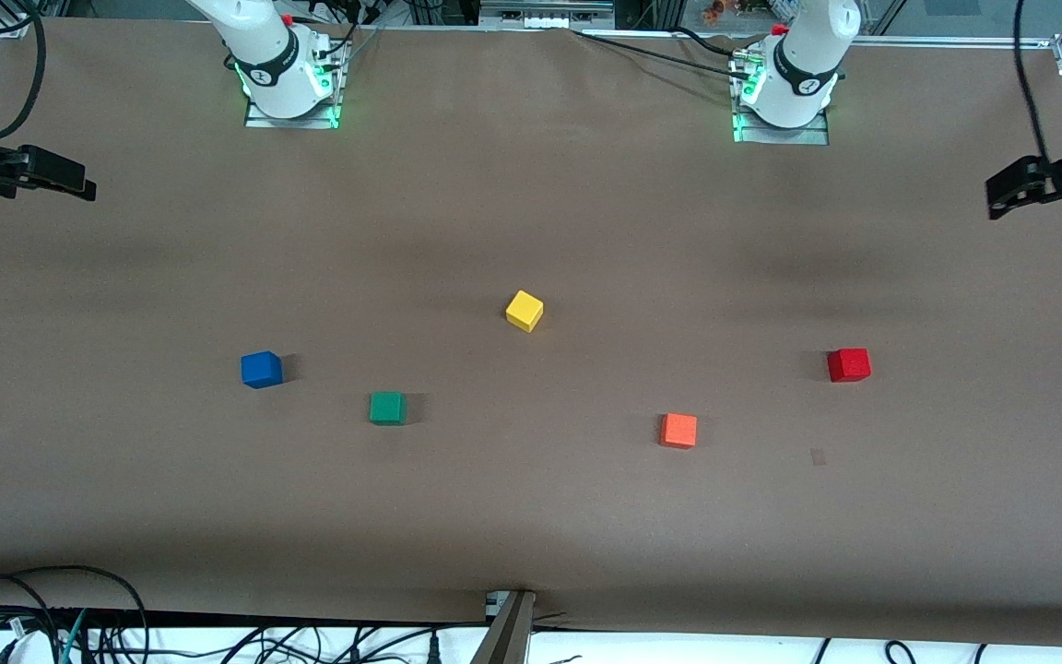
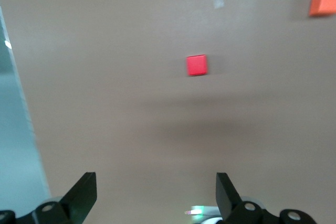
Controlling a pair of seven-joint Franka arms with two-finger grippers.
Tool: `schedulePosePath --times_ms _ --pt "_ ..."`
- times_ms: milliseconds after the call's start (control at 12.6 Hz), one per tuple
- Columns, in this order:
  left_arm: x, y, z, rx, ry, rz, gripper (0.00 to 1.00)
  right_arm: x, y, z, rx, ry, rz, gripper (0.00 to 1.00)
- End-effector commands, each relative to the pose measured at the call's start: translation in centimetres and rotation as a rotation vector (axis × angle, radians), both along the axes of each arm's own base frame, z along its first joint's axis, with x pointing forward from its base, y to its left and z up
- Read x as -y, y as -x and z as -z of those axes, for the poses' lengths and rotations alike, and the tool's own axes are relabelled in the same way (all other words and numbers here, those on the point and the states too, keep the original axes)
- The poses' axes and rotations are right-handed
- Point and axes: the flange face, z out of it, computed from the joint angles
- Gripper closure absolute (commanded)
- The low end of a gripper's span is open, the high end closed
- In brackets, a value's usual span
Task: Pass red block to right arm, stack on blue
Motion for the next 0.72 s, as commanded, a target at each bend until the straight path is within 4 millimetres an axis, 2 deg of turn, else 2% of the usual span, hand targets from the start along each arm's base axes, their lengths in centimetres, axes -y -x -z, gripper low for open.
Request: schedulePosePath --times_ms 0,80,398,637 --pt "-3.9 -0.8 0.1 -0.068 -0.001 0.18 0.0 0.1 0.0 -0.5 0.009 -0.014 0.001 0.0" --pt "-5.9 -1.0 0.5 -0.085 0.005 0.198 0.0 0.1 0.0 -0.5 0.009 -0.014 0.001 0.0" --pt "-15.2 -3.9 5.7 -0.15 0.079 0.449 0.0 0.1 0.0 -0.5 0.009 -0.014 0.001 0.0" --pt "-19.5 -4.8 9.6 -0.142 0.177 0.599 0.0 0.1 0.0 -0.5 0.009 -0.014 0.001 0.0"
